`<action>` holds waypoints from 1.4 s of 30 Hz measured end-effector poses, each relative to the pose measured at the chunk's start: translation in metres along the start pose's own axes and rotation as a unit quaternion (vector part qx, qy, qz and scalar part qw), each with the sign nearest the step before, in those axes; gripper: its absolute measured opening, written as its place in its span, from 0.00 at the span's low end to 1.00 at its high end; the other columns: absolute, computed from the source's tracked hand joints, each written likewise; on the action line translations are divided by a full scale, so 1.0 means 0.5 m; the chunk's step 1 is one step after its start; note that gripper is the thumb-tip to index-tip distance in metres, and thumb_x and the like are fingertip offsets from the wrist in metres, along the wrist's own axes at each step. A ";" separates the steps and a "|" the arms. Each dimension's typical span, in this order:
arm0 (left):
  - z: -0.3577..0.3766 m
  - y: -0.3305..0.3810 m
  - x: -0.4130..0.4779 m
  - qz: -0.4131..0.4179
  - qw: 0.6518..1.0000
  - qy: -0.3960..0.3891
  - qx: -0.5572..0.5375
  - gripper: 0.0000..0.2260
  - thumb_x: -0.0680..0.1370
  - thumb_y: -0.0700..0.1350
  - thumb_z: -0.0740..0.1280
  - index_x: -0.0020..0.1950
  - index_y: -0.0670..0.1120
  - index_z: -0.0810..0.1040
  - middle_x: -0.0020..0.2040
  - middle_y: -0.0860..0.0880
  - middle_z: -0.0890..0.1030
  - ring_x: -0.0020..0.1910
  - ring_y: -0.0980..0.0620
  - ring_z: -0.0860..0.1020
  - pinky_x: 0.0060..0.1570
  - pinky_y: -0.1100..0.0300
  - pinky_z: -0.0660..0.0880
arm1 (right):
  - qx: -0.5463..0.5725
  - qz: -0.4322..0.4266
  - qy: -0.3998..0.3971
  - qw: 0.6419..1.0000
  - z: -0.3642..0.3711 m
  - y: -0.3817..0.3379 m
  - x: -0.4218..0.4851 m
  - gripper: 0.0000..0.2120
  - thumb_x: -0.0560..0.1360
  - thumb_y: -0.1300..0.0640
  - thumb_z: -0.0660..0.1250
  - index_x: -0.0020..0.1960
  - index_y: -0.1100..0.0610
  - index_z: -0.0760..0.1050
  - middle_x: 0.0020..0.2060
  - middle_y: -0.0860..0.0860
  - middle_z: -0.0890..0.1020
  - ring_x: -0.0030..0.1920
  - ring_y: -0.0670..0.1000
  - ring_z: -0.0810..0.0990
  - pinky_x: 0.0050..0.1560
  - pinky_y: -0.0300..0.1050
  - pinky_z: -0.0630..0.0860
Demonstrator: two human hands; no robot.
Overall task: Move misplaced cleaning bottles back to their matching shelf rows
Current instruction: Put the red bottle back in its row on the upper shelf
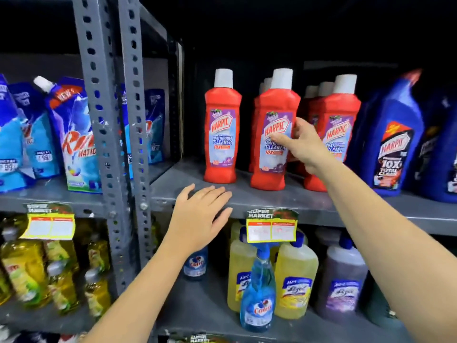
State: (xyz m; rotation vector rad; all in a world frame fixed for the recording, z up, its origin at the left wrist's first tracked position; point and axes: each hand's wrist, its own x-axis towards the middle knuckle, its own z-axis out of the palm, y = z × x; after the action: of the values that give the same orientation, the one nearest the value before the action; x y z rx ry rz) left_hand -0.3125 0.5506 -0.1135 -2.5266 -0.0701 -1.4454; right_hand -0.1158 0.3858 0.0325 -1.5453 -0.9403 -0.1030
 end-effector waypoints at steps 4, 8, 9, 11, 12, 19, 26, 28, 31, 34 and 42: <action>-0.002 0.005 -0.001 -0.002 1.000 0.009 0.002 0.17 0.80 0.53 0.61 0.62 0.47 0.81 0.60 0.49 0.82 0.59 0.49 0.79 0.63 0.42 0.69 | 0.004 0.009 -0.003 1.000 0.009 0.002 -0.014 0.20 0.72 0.61 0.74 0.62 0.58 0.72 0.52 0.52 0.83 0.46 0.42 0.82 0.45 0.34 0.79; -0.006 0.009 0.001 -0.017 1.000 0.007 -0.007 0.16 0.79 0.53 0.61 0.61 0.47 0.81 0.60 0.49 0.82 0.59 0.50 0.79 0.63 0.42 0.68 | -0.042 0.051 0.007 0.998 0.008 0.026 -0.052 0.30 0.67 0.57 0.79 0.64 0.57 0.69 0.47 0.49 0.81 0.44 0.43 0.80 0.40 0.33 0.77; -0.006 0.010 0.002 -0.020 1.000 0.008 -0.009 0.16 0.79 0.52 0.62 0.61 0.47 0.82 0.60 0.49 0.82 0.59 0.50 0.79 0.64 0.42 0.68 | -0.065 0.063 0.012 0.996 0.010 0.038 -0.064 0.36 0.64 0.56 0.81 0.66 0.57 0.67 0.48 0.51 0.81 0.46 0.46 0.80 0.43 0.37 0.78; -0.005 0.012 0.003 -0.024 1.000 0.011 -0.012 0.16 0.79 0.52 0.62 0.60 0.47 0.82 0.59 0.49 0.82 0.59 0.50 0.80 0.64 0.43 0.68 | -0.101 0.076 0.008 0.992 0.018 0.060 -0.083 0.43 0.59 0.56 0.83 0.68 0.56 0.65 0.49 0.51 0.80 0.49 0.50 0.79 0.49 0.43 0.77; -0.005 0.012 0.003 -0.026 0.999 0.014 -0.013 0.16 0.79 0.52 0.62 0.60 0.47 0.82 0.59 0.49 0.83 0.59 0.50 0.80 0.64 0.43 0.68 | -0.118 0.075 0.003 0.990 0.023 0.067 -0.088 0.43 0.58 0.57 0.84 0.67 0.55 0.66 0.50 0.51 0.80 0.50 0.50 0.79 0.52 0.45 0.76; 0.000 0.016 0.003 -0.041 0.999 0.013 -0.018 0.16 0.79 0.53 0.61 0.60 0.48 0.82 0.58 0.50 0.83 0.59 0.50 0.79 0.65 0.43 0.66 | -0.140 0.086 -0.016 0.986 0.028 0.089 -0.050 0.37 0.56 0.60 0.84 0.61 0.56 0.72 0.57 0.54 0.82 0.56 0.54 0.81 0.60 0.54 0.78; 0.000 0.013 0.001 -0.040 0.999 0.014 -0.021 0.16 0.79 0.53 0.62 0.60 0.48 0.82 0.59 0.50 0.83 0.59 0.51 0.79 0.65 0.43 0.66 | -0.086 0.122 -0.040 0.988 0.030 0.115 -0.013 0.35 0.60 0.64 0.82 0.63 0.56 0.71 0.58 0.56 0.82 0.58 0.55 0.81 0.62 0.56 0.77; 0.000 0.013 0.001 -0.040 0.999 0.014 -0.022 0.16 0.79 0.53 0.62 0.60 0.48 0.82 0.59 0.50 0.82 0.59 0.51 0.79 0.65 0.43 0.67 | -0.064 0.128 -0.062 0.988 0.028 0.116 -0.010 0.35 0.62 0.67 0.80 0.65 0.57 0.69 0.61 0.57 0.80 0.61 0.56 0.79 0.64 0.57 0.76; 0.000 0.014 0.001 -0.040 0.999 0.016 -0.021 0.16 0.79 0.53 0.62 0.60 0.48 0.82 0.59 0.50 0.83 0.59 0.51 0.79 0.65 0.44 0.66 | -0.046 0.134 -0.078 0.987 0.026 0.117 -0.011 0.35 0.64 0.69 0.78 0.67 0.58 0.67 0.63 0.57 0.79 0.64 0.56 0.78 0.65 0.57 0.75; -0.001 0.016 0.001 -0.042 0.999 0.016 -0.022 0.15 0.79 0.52 0.62 0.60 0.48 0.82 0.59 0.50 0.83 0.59 0.51 0.79 0.65 0.44 0.67 | -0.044 0.132 -0.082 0.987 0.025 0.118 -0.011 0.35 0.65 0.70 0.77 0.68 0.58 0.67 0.63 0.58 0.79 0.63 0.56 0.78 0.64 0.56 0.76; -0.006 0.021 0.002 -0.049 0.998 0.009 -0.023 0.15 0.79 0.52 0.62 0.60 0.48 0.82 0.59 0.50 0.83 0.59 0.51 0.79 0.66 0.45 0.66 | -0.042 0.131 -0.098 0.986 0.019 0.121 -0.007 0.34 0.66 0.72 0.75 0.68 0.59 0.66 0.62 0.60 0.79 0.62 0.57 0.78 0.62 0.55 0.77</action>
State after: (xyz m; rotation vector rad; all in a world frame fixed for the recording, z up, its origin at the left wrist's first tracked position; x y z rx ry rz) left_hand -0.3128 0.5399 -0.1131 -2.5792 -0.1620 -1.5228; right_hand -0.0857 0.3983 -0.0197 -1.7677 -0.8854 0.2035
